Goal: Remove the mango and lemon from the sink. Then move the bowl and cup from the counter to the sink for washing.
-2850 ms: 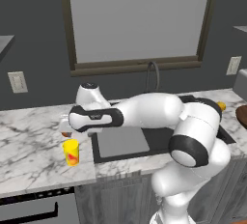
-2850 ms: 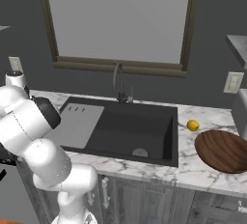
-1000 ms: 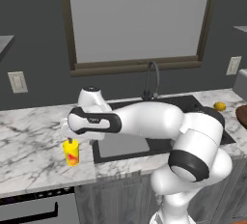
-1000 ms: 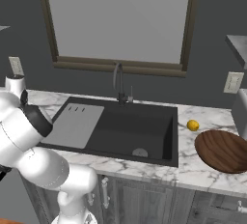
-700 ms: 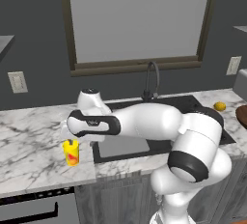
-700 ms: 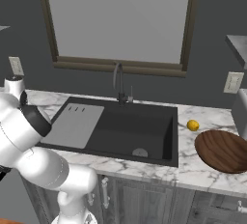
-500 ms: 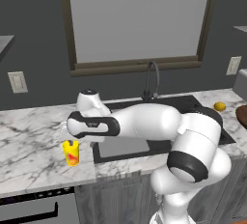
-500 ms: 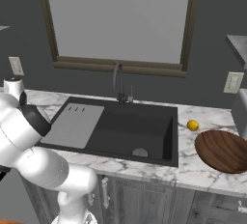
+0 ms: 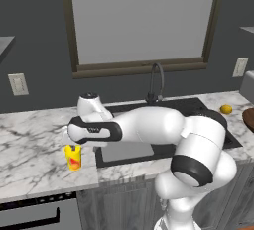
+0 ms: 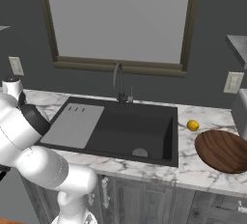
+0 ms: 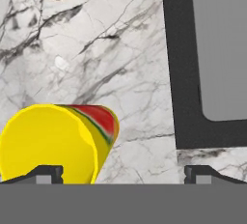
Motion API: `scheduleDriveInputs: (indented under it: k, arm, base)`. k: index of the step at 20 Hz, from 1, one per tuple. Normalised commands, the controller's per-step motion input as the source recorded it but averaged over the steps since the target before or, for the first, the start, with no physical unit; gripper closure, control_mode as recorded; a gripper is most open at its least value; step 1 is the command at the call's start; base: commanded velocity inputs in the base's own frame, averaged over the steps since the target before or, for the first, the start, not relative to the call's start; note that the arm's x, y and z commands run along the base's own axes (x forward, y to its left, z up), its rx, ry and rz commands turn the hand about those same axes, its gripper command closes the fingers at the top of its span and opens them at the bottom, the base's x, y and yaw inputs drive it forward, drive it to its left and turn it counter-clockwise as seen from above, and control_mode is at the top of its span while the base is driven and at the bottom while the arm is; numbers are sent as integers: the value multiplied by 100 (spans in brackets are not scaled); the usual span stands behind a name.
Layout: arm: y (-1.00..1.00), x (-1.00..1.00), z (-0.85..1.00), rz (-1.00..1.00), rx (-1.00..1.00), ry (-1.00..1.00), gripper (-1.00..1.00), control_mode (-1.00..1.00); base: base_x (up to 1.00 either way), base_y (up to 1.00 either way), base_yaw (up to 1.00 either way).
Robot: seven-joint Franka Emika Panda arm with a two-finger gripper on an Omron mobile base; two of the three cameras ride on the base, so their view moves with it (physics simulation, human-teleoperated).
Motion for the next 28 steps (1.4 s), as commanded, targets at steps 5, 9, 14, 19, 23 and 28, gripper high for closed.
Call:
scheduleDriveInputs:
  k: [5, 9, 14, 19, 23, 28]
  arm:
    - [0, 2, -4, -2, -3, 0, -100, -100]
    - [0, 3, -4, -3, -2, 0, -100, -100]
    - [1, 3, -1, -3, -2, 0, -100, -100]
    - [2, 4, 0, -4, -2, 0, -100, -100]
    - [5, 6, -2, -5, -2, 0, -100, -100]
    - [7, 6, -5, -6, -1, 0, -100, -100]
  base:
    - [0, 0, 0]
    - [0, 0, 0]
    - [0, 0, 0]
    - [0, 0, 0]
    - [0, 0, 0]
    - [0, 0, 0]
